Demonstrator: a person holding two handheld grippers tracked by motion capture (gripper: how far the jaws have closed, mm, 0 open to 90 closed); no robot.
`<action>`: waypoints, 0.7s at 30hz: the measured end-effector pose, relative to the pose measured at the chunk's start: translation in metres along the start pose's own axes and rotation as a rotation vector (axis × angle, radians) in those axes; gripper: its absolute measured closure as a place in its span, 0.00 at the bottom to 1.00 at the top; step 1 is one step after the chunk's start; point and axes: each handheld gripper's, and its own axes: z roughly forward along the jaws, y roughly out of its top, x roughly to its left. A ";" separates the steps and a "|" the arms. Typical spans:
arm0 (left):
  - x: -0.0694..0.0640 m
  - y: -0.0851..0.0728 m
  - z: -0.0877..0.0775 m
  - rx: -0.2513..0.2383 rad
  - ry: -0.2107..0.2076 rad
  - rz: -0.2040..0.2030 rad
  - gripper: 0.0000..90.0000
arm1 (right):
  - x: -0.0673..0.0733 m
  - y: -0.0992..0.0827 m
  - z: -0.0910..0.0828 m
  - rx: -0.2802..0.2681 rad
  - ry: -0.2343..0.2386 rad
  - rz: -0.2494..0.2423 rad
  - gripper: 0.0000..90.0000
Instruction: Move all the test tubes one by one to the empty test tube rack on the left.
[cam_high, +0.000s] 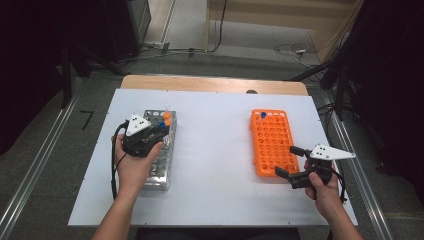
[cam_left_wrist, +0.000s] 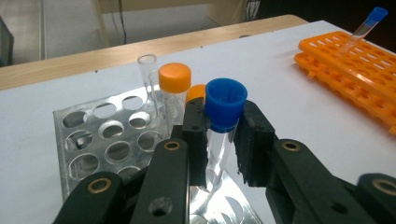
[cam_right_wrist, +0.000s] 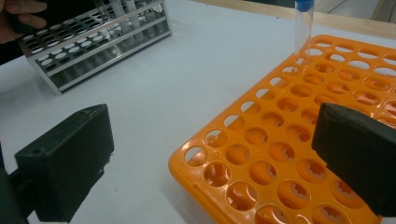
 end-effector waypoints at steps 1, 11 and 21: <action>0.000 0.000 0.000 0.006 0.004 0.007 0.84 | 0.000 0.000 0.000 0.001 0.000 0.000 0.00; -0.003 0.002 -0.003 -0.012 -0.054 -0.039 0.61 | -0.001 0.000 -0.001 -0.004 -0.006 -0.002 0.00; -0.007 0.005 -0.009 -0.075 -0.162 -0.074 0.11 | -0.001 0.004 0.000 -0.009 -0.026 -0.001 0.00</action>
